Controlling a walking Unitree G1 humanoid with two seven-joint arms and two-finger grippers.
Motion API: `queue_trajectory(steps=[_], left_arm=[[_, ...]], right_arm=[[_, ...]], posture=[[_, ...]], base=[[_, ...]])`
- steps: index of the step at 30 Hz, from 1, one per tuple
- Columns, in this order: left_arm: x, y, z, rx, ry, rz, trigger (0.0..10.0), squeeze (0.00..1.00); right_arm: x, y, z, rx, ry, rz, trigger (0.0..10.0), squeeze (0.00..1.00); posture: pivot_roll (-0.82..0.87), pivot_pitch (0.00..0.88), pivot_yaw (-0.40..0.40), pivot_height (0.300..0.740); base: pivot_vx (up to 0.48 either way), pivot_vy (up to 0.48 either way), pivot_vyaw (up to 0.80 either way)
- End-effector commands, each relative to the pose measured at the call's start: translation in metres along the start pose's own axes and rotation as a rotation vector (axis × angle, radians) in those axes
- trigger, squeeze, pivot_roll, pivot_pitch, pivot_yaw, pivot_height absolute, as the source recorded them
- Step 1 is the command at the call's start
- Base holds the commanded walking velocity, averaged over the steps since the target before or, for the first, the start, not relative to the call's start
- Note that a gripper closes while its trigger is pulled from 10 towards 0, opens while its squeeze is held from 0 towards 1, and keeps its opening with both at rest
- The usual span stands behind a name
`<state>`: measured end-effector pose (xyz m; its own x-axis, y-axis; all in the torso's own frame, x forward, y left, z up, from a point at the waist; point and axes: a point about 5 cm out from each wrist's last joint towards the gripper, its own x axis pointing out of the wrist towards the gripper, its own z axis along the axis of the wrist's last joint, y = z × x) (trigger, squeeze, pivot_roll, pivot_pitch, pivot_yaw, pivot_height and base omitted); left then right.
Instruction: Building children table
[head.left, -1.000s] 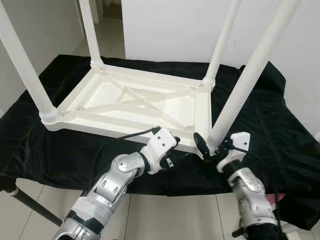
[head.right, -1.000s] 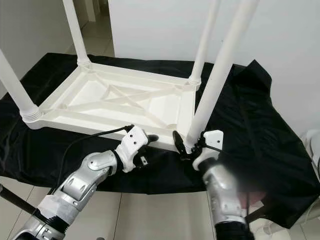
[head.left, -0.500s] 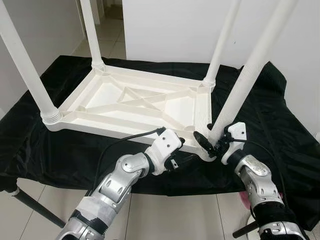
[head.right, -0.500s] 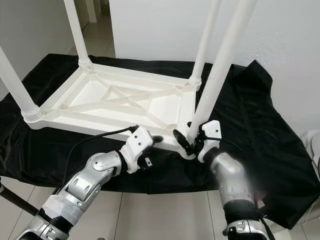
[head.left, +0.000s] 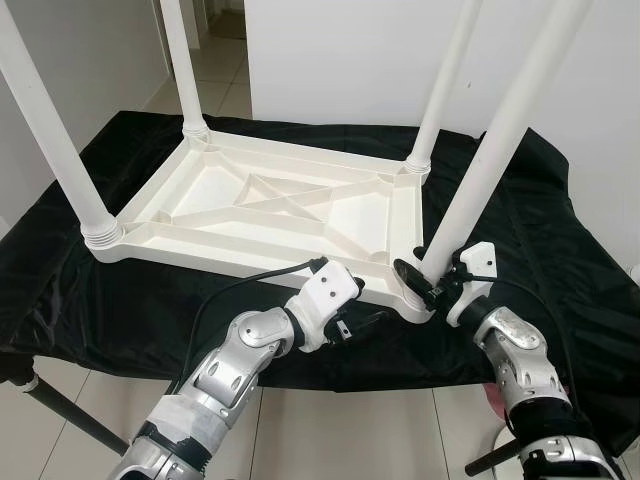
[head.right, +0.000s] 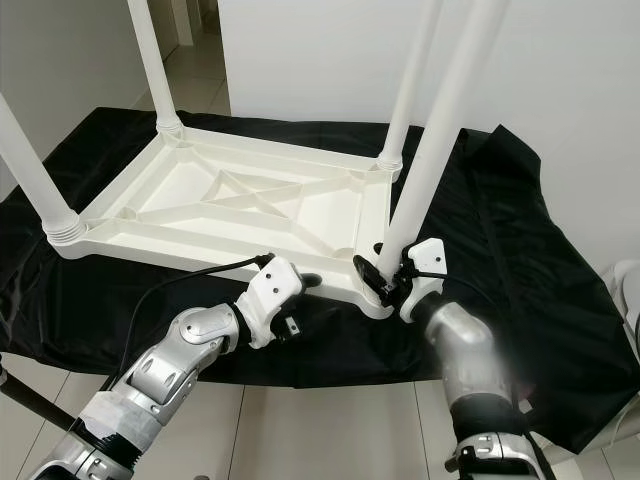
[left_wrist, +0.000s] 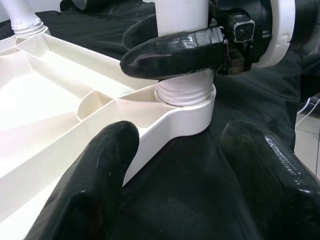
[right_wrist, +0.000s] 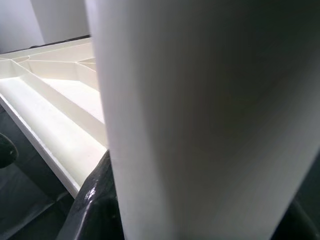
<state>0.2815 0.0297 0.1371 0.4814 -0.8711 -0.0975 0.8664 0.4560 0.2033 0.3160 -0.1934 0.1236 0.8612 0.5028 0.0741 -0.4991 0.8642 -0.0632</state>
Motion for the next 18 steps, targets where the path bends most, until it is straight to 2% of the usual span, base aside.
queue_trajectory(steps=[1, 4, 8, 10, 11, 13, 14, 16, 18], left_arm=[[0.000, -0.004, -0.001, 0.010, 0.001, -0.025, 10.0, 0.00], [0.000, -0.005, -0.002, 0.006, 0.000, -0.020, 10.0, 0.00], [-0.001, -0.006, -0.003, -0.003, -0.002, -0.014, 10.0, 0.00], [-0.002, -0.006, -0.004, -0.016, -0.005, -0.006, 10.0, 0.00], [-0.002, -0.006, -0.004, -0.016, -0.005, -0.006, 10.0, 0.00], [-0.003, -0.005, -0.004, -0.020, -0.006, -0.001, 10.0, 0.00], [-0.003, -0.005, -0.004, -0.020, -0.006, -0.001, 10.0, 0.00], [-0.003, -0.006, -0.005, -0.018, -0.005, 0.000, 10.0, 0.00], [-0.002, -0.006, -0.005, -0.017, -0.004, -0.005, 10.0, 0.00]], right_arm=[[-0.003, 0.001, -0.006, 0.034, 0.029, -0.050, 10.0, 0.00], [-0.001, 0.006, -0.005, 0.037, 0.025, -0.136, 10.0, 0.00], [0.000, 0.013, -0.004, 0.055, 0.021, -0.179, 10.0, 0.00], [0.001, 0.019, -0.005, 0.097, 0.018, -0.283, 10.0, 0.00], [0.001, 0.019, -0.005, 0.097, 0.018, -0.283, 10.0, 0.00], [-0.002, 0.022, -0.008, 0.122, 0.022, -0.429, 10.0, 0.00], [-0.002, 0.022, -0.008, 0.122, 0.022, -0.429, 10.0, 0.00], [-0.006, 0.024, -0.013, 0.154, 0.044, -0.597, 10.0, 0.00], [-0.008, 0.026, -0.013, 0.174, 0.033, -0.699, 10.0, 0.00]], posture=[[0.00, 0.000, -0.031, 0.740], [-0.01, 0.000, -0.036, 0.740], [-0.01, 0.000, -0.041, 0.740], [0.00, 0.000, -0.046, 0.740], [0.00, 0.000, -0.046, 0.740], [0.00, 0.000, -0.050, 0.740], [0.00, 0.000, -0.050, 0.740], [0.00, 0.000, -0.058, 0.740], [0.01, 0.000, -0.064, 0.740]], base=[[0.000, 0.000, 0.00], [0.000, 0.000, 0.00], [0.000, 0.000, 0.00], [0.000, 0.000, 0.00], [0.000, 0.000, 0.00], [0.000, 0.000, 0.00], [0.000, 0.000, 0.00], [0.000, 0.000, 0.00], [0.000, 0.000, 0.00]])
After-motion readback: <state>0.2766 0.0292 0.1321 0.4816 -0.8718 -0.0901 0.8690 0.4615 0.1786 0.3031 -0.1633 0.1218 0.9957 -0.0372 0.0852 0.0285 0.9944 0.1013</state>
